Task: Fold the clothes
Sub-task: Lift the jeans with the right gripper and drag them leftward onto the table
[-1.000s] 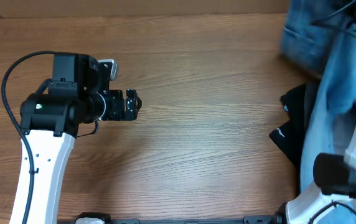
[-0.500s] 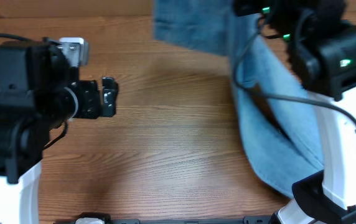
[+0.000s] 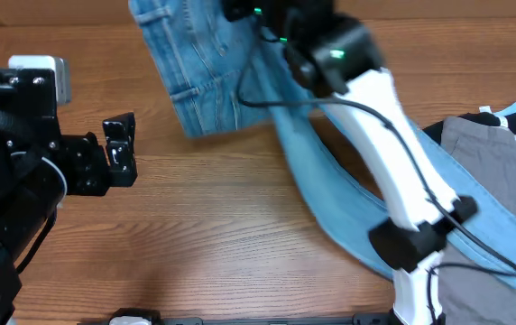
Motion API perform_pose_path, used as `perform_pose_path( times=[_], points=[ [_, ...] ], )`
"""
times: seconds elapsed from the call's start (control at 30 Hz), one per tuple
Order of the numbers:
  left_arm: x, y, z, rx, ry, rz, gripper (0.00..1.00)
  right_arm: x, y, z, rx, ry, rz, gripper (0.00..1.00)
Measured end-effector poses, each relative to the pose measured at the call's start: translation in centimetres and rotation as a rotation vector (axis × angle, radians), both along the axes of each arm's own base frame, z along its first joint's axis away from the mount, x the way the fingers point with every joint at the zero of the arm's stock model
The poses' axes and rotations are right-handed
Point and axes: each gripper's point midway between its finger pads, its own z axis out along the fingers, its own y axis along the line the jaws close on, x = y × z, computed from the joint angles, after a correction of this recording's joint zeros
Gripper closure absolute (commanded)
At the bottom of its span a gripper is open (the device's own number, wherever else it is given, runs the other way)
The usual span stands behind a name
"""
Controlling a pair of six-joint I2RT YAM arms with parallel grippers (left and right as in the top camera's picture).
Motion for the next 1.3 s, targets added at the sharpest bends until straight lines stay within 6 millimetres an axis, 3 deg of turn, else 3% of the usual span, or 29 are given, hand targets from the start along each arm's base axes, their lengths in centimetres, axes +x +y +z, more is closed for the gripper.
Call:
perform_pose_path(
  times=[0.1,0.23,0.33,0.43,0.5,0.53,0.67,0.77,0.9,1.03,1.17,1.3],
  points=[
    [0.0,0.0,-0.3,0.002,0.013,0.001,0.0,1.1,0.9,-1.6,-0.004,0.008,0.001,0.95],
    [0.4,0.0,-0.2,0.003,0.011,0.003,0.0,0.8,1.0,-2.5,-0.024,0.038,0.004,0.95],
    [0.6,0.0,-0.2,0.004,0.01,0.004,0.0,-1.1,1.7,-5.2,-0.088,0.15,0.036,0.95],
    [0.6,0.0,-0.2,0.004,0.008,0.004,0.0,-4.2,3.7,-8.0,-0.156,0.257,0.107,0.92],
    [0.7,0.1,-0.1,0.004,0.003,0.006,0.0,-6.8,5.6,-9.5,-0.194,0.312,0.169,0.52],
    [0.7,0.1,-0.1,0.004,0.002,0.006,0.0,-8.1,6.6,-10.0,-0.208,0.334,0.2,0.43],
    [0.8,0.1,0.0,0.004,-0.003,0.006,0.0,-12.7,9.8,-12.3,-0.282,0.4,0.297,0.29],
    [0.8,0.1,0.0,0.004,-0.004,0.006,0.0,-13.4,10.2,-14.3,-0.337,0.431,0.277,0.22],
    [0.8,0.1,-0.2,0.005,0.009,0.007,0.0,-10.9,7.0,-14.9,-0.372,0.446,0.159,0.19],
    [0.7,0.1,-2.1,0.014,0.099,0.006,0.0,-8.1,1.0,-14.1,-0.358,0.498,0.009,0.18],
    [2.7,-0.1,-4.7,0.025,0.218,0.006,0.0,-7.8,-5.1,-10.1,-0.283,0.506,-0.088,0.18],
    [6.6,-0.4,-9.4,0.043,0.386,0.007,0.0,-10.7,-8.9,-3.8,-0.166,0.456,-0.105,0.18]
  ],
)
